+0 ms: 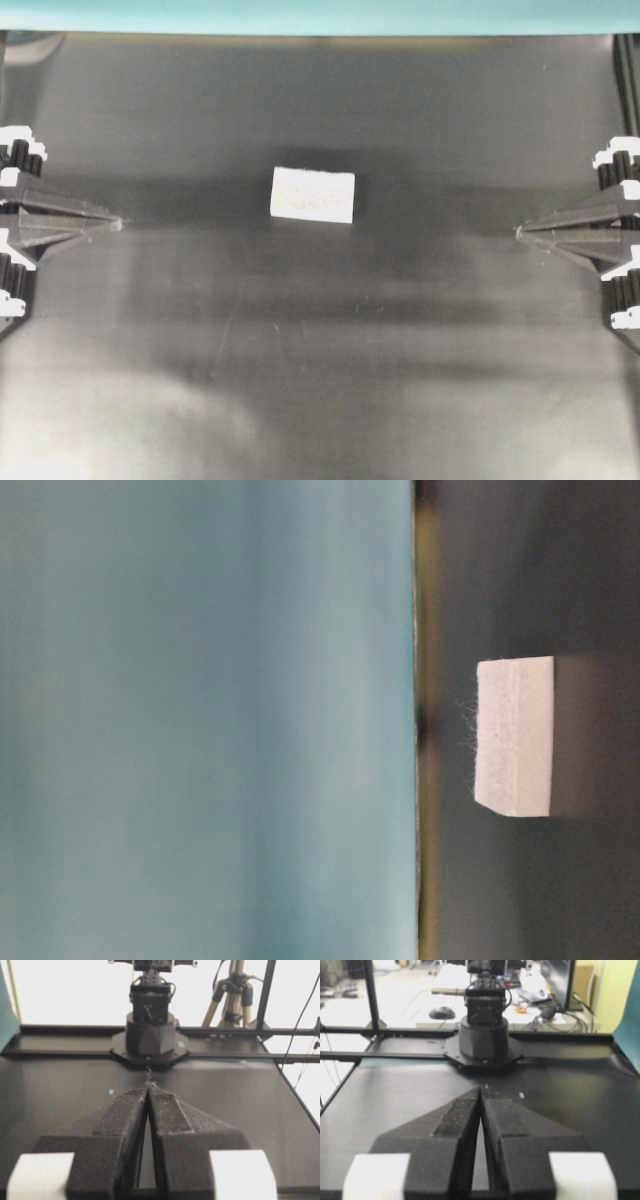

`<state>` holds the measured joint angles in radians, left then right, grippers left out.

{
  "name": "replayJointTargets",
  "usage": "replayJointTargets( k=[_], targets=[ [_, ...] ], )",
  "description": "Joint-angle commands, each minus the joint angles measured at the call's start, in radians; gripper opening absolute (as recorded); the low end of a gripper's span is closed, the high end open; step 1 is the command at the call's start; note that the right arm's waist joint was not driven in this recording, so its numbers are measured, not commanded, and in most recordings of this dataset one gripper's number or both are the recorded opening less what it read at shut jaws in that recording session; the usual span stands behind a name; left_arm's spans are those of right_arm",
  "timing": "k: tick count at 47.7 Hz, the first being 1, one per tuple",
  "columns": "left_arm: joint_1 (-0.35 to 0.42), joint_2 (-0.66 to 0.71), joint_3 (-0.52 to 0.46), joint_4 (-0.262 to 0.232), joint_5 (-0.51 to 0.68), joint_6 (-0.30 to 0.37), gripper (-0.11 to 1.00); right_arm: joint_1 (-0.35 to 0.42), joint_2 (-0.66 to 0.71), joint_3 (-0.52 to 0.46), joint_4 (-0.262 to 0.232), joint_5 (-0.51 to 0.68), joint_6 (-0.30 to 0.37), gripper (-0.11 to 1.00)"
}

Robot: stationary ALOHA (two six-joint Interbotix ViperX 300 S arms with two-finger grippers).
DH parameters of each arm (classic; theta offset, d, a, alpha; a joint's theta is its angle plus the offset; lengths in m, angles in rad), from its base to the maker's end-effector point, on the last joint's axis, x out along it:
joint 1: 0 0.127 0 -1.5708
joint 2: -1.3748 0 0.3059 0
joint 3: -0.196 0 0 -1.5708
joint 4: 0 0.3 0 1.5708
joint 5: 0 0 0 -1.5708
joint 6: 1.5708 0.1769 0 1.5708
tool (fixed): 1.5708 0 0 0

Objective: Push the sponge with the left arm to wipe the table.
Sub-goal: 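Move the left gripper rightward to the white sponge's left edge, then press the left gripper down onto the sponge and push it rightward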

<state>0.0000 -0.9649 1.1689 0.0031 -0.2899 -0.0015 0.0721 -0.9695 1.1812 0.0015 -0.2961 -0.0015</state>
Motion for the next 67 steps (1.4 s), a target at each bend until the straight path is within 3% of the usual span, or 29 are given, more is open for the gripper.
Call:
replayJointTargets(
  k=[1, 7, 12, 30, 33, 37, 45, 49, 67],
  targets=[
    [-0.005, 0.077, -0.023, 0.034, 0.002, -0.074, 0.05, 0.0, 0.012, -0.003, 0.002, 0.0, 0.0, 0.03],
    [0.026, 0.207, -0.058, 0.037, -0.005, -0.207, 0.0, 0.0, 0.008, 0.014, 0.002, 0.009, -0.003, -0.01],
    [0.069, 0.314, -0.087, 0.038, -0.009, -0.273, 0.0, 0.0, 0.009, 0.031, 0.002, 0.017, 0.002, -0.01],
    [0.179, 0.726, -0.282, 0.04, -0.147, -0.262, 0.03, 0.0, 0.009, 0.064, 0.002, 0.018, 0.003, -0.01],
    [0.201, 0.815, -0.331, 0.04, -0.167, -0.27, 0.08, 0.0, 0.008, 0.066, 0.002, 0.02, 0.003, -0.01],
    [0.216, 0.899, -0.396, 0.04, -0.164, -0.27, 0.24, 0.0, 0.008, 0.067, 0.002, 0.02, 0.005, -0.01],
    [0.249, 1.057, -0.489, 0.04, -0.153, -0.27, 0.66, 0.0, 0.006, 0.069, 0.002, 0.023, 0.003, -0.01],
    [0.258, 1.117, -0.526, 0.04, -0.153, -0.27, 0.81, 0.0, 0.006, 0.071, 0.002, 0.021, 0.003, -0.01],
    [0.313, 1.278, -0.612, 0.04, -0.153, -0.268, 0.81, 0.0, 0.006, 0.081, 0.002, 0.018, 0.003, -0.01]
  ],
)
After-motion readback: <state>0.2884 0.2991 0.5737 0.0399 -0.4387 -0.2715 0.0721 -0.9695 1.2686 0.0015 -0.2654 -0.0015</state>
